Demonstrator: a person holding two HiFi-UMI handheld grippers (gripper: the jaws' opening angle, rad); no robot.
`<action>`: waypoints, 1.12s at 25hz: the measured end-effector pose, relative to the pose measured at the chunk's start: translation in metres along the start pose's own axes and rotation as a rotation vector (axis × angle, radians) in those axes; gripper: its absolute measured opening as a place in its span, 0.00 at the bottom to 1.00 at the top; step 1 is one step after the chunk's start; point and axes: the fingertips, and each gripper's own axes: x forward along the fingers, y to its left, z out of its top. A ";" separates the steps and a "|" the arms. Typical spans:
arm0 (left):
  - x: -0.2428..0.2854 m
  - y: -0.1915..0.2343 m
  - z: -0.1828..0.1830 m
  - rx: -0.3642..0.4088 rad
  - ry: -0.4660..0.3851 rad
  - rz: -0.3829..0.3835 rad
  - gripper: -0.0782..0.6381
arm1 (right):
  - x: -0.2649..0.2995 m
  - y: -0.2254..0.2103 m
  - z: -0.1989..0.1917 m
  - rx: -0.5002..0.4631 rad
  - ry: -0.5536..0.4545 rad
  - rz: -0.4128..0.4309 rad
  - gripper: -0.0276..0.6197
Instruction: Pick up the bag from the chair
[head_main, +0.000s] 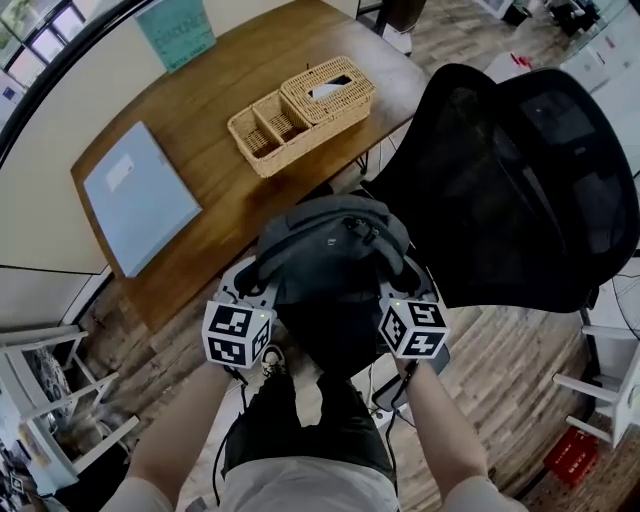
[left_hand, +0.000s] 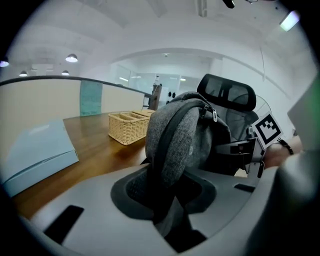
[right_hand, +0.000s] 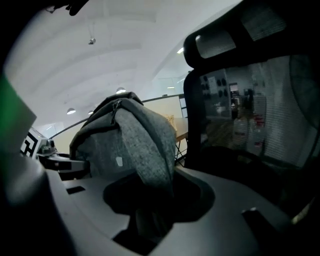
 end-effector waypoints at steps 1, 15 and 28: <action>-0.007 -0.002 0.007 0.003 -0.011 -0.002 0.25 | -0.007 0.003 0.009 -0.011 -0.009 0.003 0.27; -0.133 -0.048 0.157 0.134 -0.209 -0.024 0.24 | -0.143 0.061 0.160 -0.123 -0.187 0.006 0.27; -0.276 -0.066 0.262 0.247 -0.509 0.038 0.24 | -0.255 0.147 0.274 -0.268 -0.471 0.059 0.26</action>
